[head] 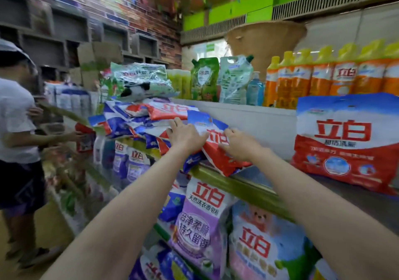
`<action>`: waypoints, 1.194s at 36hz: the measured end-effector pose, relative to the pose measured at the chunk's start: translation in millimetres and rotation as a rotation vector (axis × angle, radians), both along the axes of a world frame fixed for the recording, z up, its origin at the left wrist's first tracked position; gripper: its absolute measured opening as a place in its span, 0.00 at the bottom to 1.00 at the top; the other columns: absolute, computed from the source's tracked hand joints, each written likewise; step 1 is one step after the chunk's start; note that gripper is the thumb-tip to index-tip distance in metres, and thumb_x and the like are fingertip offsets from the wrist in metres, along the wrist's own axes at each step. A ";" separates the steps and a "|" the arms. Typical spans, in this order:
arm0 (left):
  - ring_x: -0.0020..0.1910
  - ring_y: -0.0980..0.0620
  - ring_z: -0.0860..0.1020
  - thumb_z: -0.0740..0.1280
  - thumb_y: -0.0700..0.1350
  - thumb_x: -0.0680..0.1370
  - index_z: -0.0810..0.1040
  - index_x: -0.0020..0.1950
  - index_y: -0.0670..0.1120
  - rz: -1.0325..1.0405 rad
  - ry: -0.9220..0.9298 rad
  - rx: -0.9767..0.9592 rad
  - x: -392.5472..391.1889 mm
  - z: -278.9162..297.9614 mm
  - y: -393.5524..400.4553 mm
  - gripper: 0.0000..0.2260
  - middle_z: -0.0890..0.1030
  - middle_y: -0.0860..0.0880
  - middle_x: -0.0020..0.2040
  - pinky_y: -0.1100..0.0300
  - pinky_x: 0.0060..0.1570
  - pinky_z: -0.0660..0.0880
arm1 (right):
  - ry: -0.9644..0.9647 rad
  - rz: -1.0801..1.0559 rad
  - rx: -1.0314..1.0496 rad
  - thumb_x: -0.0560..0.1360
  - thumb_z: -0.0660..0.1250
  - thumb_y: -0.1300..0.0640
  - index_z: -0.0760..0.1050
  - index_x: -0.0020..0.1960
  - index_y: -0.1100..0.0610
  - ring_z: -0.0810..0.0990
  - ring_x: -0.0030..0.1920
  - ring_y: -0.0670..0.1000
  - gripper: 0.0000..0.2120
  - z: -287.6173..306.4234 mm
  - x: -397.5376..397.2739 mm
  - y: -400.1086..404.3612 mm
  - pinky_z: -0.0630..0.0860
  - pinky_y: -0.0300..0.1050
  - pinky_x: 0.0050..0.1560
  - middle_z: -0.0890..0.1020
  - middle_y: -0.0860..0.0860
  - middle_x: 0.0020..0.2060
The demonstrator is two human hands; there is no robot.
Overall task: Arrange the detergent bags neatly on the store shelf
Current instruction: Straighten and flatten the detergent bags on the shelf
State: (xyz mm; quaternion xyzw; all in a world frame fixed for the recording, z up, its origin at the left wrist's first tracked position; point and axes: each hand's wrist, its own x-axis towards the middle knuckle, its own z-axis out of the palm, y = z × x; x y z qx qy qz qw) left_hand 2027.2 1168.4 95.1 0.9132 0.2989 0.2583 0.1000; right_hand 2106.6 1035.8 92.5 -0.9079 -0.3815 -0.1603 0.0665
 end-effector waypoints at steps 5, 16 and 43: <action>0.64 0.38 0.67 0.62 0.53 0.76 0.69 0.65 0.42 -0.104 -0.138 -0.056 22.8 0.3 -8.0 0.22 0.71 0.37 0.64 0.49 0.62 0.65 | 0.129 0.041 0.079 0.79 0.59 0.46 0.65 0.67 0.61 0.72 0.63 0.59 0.24 -1.3 11.7 2.0 0.68 0.47 0.59 0.72 0.60 0.64; 0.53 0.42 0.77 0.60 0.36 0.77 0.70 0.50 0.43 -0.363 -0.627 -0.342 42.1 15.8 -23.8 0.05 0.79 0.41 0.53 0.54 0.48 0.70 | 0.308 -0.019 0.489 0.78 0.62 0.52 0.73 0.61 0.60 0.75 0.54 0.52 0.15 -3.2 42.2 -9.9 0.70 0.36 0.48 0.77 0.56 0.55; 0.35 0.52 0.71 0.63 0.35 0.78 0.64 0.39 0.49 -0.817 -0.783 -1.063 140.2 21.9 -148.3 0.13 0.71 0.50 0.36 0.65 0.31 0.71 | 0.280 -0.467 1.615 0.78 0.59 0.54 0.71 0.37 0.54 0.81 0.49 0.61 0.12 -1.0 87.6 -208.7 0.78 0.61 0.53 0.81 0.61 0.49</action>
